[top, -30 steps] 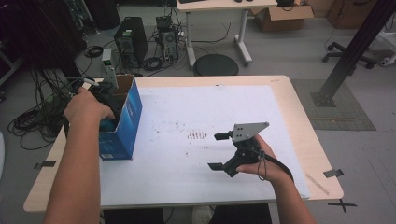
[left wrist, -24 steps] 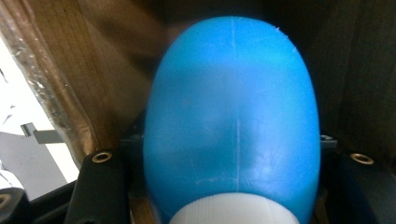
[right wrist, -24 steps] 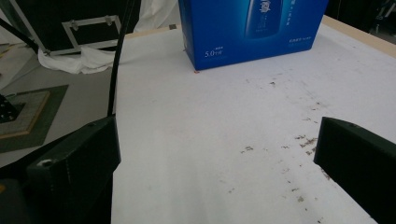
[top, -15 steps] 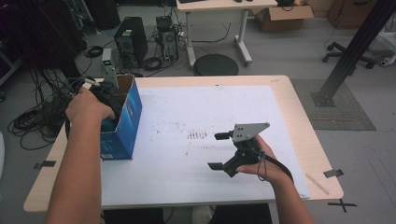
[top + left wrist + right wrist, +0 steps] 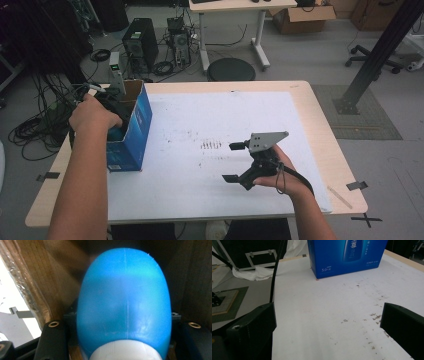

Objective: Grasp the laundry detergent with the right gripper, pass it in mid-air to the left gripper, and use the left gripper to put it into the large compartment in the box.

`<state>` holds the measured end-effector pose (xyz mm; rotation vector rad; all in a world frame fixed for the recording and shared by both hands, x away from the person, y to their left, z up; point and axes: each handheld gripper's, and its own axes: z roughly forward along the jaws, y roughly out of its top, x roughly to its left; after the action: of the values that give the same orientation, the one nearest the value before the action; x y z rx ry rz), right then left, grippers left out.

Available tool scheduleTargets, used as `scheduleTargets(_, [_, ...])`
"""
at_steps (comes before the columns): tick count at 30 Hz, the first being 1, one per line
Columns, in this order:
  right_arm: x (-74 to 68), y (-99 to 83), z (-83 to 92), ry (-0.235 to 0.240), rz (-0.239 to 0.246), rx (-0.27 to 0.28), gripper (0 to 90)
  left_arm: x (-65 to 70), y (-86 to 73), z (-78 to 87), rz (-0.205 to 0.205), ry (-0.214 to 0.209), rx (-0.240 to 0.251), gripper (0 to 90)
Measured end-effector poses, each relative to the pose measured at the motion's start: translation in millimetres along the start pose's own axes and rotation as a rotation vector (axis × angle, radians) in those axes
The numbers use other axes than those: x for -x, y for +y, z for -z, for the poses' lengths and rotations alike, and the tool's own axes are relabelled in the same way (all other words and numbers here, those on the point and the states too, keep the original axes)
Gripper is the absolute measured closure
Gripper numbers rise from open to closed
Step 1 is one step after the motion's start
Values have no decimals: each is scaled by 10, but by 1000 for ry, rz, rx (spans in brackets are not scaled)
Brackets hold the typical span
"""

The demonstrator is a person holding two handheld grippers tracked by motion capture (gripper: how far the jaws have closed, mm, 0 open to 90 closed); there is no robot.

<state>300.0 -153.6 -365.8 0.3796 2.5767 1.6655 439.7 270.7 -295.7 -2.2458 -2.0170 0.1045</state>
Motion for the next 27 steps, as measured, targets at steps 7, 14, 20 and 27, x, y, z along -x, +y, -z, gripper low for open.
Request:
scheduleTargets(7, [-7,9,-7,4,2,1,4,-14,-11,27,3,-19,-4,345])
scheduleTargets(14, [-15,4,2,3,4,3,4,5,-18,57,4,-18,2,314])
scheduleTargets(20, [-21,9,17,2,5,7,4,18,-38,101,4,-14,15,306])
scheduleTargets(27, [-29,29,21,7,11,7,4,39,-73,181,6,-4,34,277])
